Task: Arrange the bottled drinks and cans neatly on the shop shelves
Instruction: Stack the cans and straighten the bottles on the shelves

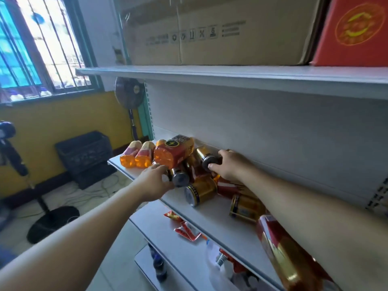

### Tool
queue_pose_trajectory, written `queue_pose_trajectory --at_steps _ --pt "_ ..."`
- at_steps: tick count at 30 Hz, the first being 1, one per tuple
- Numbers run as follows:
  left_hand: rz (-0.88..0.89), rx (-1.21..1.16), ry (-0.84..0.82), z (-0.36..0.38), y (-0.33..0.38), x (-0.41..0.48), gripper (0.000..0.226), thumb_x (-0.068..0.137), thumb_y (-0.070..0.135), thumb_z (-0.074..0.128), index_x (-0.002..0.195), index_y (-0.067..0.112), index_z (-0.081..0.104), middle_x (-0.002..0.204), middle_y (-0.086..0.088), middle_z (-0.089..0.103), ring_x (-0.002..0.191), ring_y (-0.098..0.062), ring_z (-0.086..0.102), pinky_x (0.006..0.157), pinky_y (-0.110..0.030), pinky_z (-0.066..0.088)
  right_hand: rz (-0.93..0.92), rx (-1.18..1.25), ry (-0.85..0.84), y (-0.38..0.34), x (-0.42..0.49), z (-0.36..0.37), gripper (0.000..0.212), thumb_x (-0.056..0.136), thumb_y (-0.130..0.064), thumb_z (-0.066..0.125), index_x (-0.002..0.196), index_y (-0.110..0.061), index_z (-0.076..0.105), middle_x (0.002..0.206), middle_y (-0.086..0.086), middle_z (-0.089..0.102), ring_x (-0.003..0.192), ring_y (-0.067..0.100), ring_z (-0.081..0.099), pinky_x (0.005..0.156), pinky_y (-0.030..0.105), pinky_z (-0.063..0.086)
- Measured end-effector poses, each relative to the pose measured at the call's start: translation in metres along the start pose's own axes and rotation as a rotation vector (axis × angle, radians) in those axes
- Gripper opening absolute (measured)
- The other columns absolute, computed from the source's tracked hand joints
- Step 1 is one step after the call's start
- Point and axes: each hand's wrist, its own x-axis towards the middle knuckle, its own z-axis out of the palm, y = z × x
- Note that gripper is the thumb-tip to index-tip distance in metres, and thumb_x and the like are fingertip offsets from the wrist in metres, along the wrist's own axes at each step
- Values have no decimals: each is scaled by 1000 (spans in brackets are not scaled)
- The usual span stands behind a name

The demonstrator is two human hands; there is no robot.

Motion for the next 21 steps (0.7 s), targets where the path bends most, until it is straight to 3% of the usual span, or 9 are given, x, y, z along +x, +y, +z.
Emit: queue_pose_trajectory --at_steps 3,6,11,13,16,18,21 --pt "63 42 120 -9 -13 39 68 85 50 59 144 26 35 153 -3 28 139 -28 25 110 -41 28 32 -38 -10 -18 35 9 79 84 -63 53 146 -18 34 145 10 44 127 31 47 101 40 42" --pt "113 23 181 -20 -23 84 70 81 55 58 142 31 34 149 -4 31 137 -29 25 109 -46 30 109 -59 -29 -35 69 22 80 85 -60 54 148 -17 31 148 11 40 130 31 44 103 40 41" --pt "89 45 -34 -34 -20 150 94 61 87 32 132 25 39 129 -11 44 123 -37 41 100 -46 39 309 -111 -86 -54 109 44 92 80 -64 59 150 -14 24 152 12 35 134 32 39 104 40 39" --pt "98 37 -118 -32 -20 173 96 60 88 36 130 23 40 125 -12 49 118 -35 47 100 -44 40 376 -107 -92 -55 118 50 95 78 -65 59 149 -14 23 151 13 36 133 33 40 103 41 39" --pt "121 51 -248 -26 -23 190 128 40 99 38 141 22 27 128 -12 50 114 -32 52 97 -40 44 399 -128 -47 -55 122 54 87 76 -63 64 141 -13 35 143 14 45 127 32 45 96 38 42" --pt "125 40 -278 -19 -25 191 125 47 90 49 148 25 13 136 -15 42 117 -34 50 95 -41 46 397 -131 1 -55 119 56 78 76 -60 64 136 -16 41 136 12 52 123 31 50 92 36 43" --pt "129 -97 -202 -16 -32 191 107 61 64 66 148 28 16 133 -10 42 112 -32 52 89 -41 51 414 -33 136 -52 112 58 72 76 -59 65 134 -22 42 132 6 57 117 29 55 89 33 44"
